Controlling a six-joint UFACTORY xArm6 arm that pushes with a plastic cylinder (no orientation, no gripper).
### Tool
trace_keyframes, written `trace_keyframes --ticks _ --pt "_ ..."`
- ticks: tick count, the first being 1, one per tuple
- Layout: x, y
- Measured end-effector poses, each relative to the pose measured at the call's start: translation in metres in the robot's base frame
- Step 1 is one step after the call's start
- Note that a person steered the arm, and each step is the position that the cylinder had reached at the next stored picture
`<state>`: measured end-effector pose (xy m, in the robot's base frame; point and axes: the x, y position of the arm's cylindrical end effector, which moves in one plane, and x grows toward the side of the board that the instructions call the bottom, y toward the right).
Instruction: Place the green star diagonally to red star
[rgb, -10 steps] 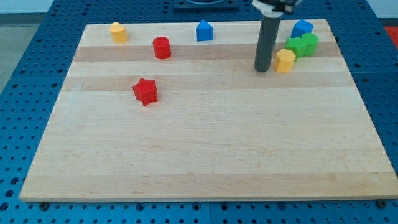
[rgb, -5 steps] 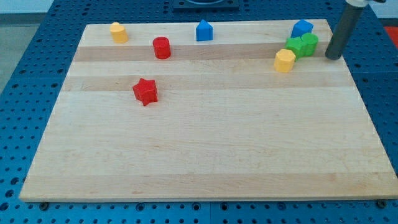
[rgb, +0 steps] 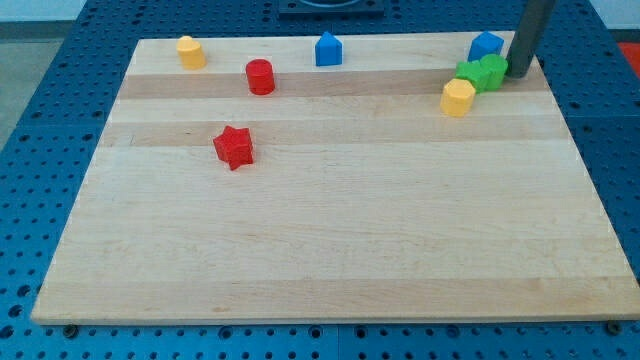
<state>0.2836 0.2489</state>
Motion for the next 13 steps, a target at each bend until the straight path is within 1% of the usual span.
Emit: trace_keyframes --ticks 3,4,5,7,10,13 --pt "0.001 -0.044" --pt "0.011 -0.059" --pt "0.020 -0.081" --pt "0.024 -0.134" --pt "0.082 -0.177" --pt "0.085 -0.275"
